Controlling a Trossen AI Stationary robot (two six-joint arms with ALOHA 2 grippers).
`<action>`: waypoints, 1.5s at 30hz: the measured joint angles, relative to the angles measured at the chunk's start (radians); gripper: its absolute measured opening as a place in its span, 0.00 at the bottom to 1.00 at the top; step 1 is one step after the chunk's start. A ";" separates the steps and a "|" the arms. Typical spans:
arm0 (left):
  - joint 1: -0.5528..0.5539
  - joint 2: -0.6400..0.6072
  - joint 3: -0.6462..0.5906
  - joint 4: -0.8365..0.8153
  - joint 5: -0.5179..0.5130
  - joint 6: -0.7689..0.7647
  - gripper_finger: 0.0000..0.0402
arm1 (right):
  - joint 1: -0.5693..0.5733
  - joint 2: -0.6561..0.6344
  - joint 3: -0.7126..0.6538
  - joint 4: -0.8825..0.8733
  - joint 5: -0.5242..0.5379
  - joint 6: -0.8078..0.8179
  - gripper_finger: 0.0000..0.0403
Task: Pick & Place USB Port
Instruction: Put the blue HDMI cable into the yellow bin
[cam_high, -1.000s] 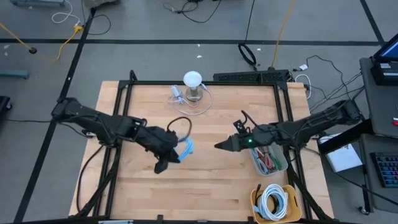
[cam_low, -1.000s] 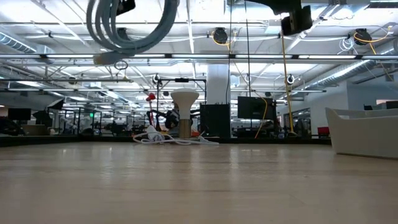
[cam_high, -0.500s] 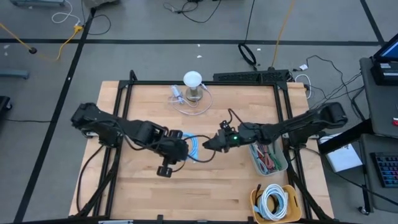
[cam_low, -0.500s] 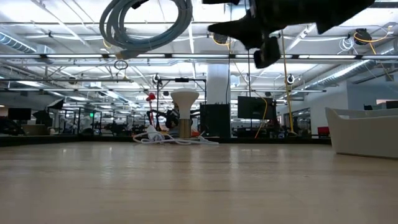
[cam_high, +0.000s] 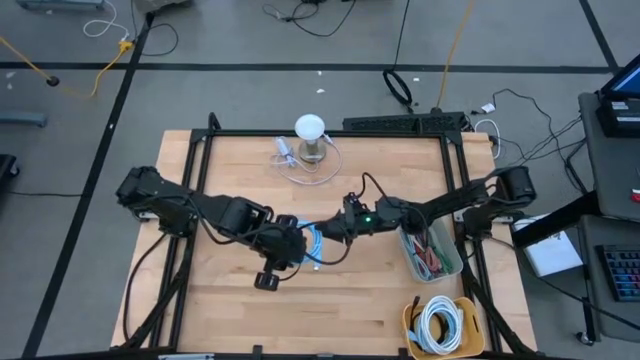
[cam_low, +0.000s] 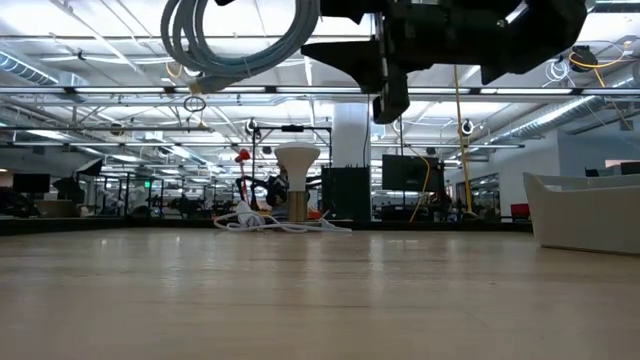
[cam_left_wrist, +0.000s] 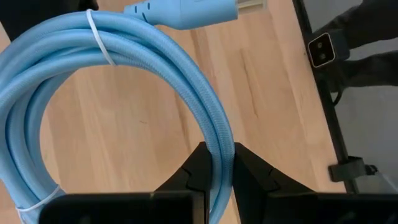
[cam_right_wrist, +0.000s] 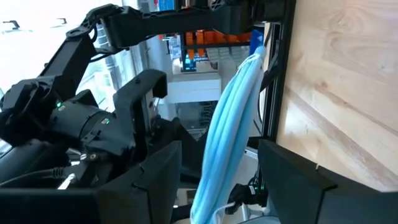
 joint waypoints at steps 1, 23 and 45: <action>0.000 0.000 0.000 0.007 0.000 -0.002 0.10 | 0.000 0.004 0.000 0.005 0.000 0.004 0.52; 0.012 0.000 0.000 0.071 -0.030 -0.080 0.22 | 0.034 -0.015 0.000 0.059 -0.007 -0.090 0.07; 0.002 -0.230 0.001 0.079 -0.364 -0.356 0.51 | 0.829 -0.636 0.000 -0.886 0.922 0.017 0.07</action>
